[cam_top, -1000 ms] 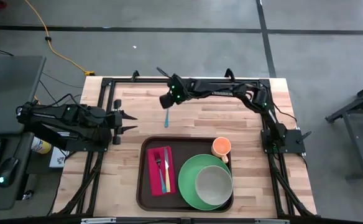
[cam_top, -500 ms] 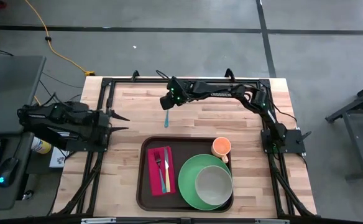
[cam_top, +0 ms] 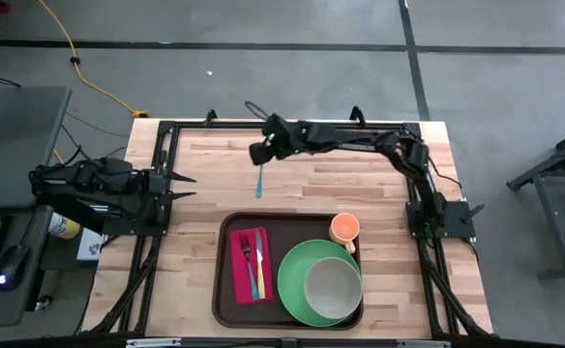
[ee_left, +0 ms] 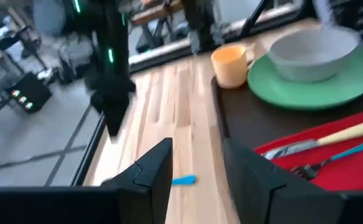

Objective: Set up tray
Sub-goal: Put the blue spoon on top of the red napkin to the left of the blue fork

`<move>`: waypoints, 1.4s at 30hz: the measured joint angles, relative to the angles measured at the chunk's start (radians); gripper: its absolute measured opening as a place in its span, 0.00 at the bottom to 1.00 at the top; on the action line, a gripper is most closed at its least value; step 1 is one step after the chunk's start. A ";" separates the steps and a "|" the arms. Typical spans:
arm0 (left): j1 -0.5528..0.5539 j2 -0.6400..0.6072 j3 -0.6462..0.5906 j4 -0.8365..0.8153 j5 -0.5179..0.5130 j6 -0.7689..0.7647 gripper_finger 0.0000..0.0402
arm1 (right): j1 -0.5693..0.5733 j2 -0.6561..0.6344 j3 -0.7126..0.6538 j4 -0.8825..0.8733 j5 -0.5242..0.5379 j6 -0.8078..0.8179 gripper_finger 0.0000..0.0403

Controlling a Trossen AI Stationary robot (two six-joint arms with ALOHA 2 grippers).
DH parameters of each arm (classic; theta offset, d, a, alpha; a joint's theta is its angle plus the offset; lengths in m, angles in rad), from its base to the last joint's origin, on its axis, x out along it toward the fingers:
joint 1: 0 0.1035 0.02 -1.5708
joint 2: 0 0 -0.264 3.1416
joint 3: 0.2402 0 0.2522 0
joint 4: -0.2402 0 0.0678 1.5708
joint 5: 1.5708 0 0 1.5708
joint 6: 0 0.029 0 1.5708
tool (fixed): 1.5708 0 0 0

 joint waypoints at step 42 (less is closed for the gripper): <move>0.661 1.467 0.591 0.075 0.288 -0.757 0.43 | -0.079 -0.998 0.001 -0.837 0.474 -0.686 0.00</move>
